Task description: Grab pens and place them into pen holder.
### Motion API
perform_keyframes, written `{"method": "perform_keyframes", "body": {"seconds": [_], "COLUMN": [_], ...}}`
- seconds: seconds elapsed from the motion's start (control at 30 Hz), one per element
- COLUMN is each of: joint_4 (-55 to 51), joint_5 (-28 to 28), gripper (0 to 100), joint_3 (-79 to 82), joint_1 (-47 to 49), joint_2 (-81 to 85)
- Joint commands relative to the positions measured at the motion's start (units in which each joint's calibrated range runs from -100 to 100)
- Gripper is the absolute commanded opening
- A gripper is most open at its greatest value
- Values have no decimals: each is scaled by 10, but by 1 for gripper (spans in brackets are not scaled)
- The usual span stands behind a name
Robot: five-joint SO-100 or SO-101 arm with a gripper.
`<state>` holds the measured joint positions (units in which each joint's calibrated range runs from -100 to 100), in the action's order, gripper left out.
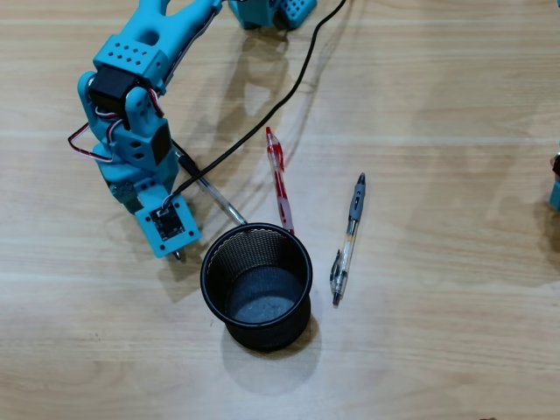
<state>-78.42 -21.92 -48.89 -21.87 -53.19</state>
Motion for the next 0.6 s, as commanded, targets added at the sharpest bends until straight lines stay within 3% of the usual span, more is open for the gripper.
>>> {"method": "perform_keyframes", "body": {"seconds": [0.0, 0.57], "joint_4": [-9, -38], "joint_5": [2, -3], "gripper": [2, 2], "joint_3": [-10, 66], "joint_1": [2, 75], "joint_2": [18, 224]}}
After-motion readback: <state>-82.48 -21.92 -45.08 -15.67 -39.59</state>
